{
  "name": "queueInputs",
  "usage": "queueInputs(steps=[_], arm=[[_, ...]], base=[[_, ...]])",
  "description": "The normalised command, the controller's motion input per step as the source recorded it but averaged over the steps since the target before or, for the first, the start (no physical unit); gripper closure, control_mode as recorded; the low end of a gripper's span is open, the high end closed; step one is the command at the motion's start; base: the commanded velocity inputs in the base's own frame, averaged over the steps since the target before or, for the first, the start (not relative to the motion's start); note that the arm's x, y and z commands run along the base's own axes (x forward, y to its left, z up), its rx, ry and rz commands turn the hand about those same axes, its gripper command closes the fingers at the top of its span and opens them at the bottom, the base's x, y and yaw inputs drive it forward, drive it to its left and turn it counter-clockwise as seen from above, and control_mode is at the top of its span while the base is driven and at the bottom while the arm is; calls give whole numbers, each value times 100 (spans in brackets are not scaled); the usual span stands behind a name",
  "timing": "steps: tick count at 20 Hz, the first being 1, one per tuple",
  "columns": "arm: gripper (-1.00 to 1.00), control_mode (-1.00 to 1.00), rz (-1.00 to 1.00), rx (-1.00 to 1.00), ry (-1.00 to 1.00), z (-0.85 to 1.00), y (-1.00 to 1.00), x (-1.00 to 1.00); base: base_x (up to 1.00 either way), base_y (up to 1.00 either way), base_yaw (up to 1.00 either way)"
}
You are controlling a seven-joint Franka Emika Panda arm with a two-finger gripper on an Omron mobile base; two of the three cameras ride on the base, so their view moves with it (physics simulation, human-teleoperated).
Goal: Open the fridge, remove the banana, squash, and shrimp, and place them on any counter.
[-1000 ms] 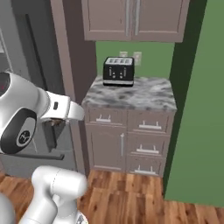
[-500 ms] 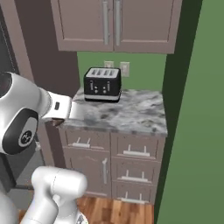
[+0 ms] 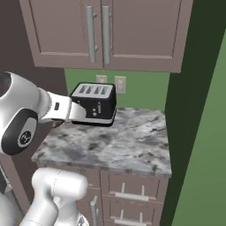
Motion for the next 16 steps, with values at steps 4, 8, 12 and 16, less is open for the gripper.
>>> queueInputs(steps=[4,8,12,16], arm=[[100,100,0,0,0,0,0,0],[100,-100,0,1,5,-64,-8,2],[100,-100,-2,8,18,-95,-24,29],[100,-100,0,3,19,-69,-21,77]], base=[[37,-15,0],[5,-3,0],[0,0,0],[0,0,0]])
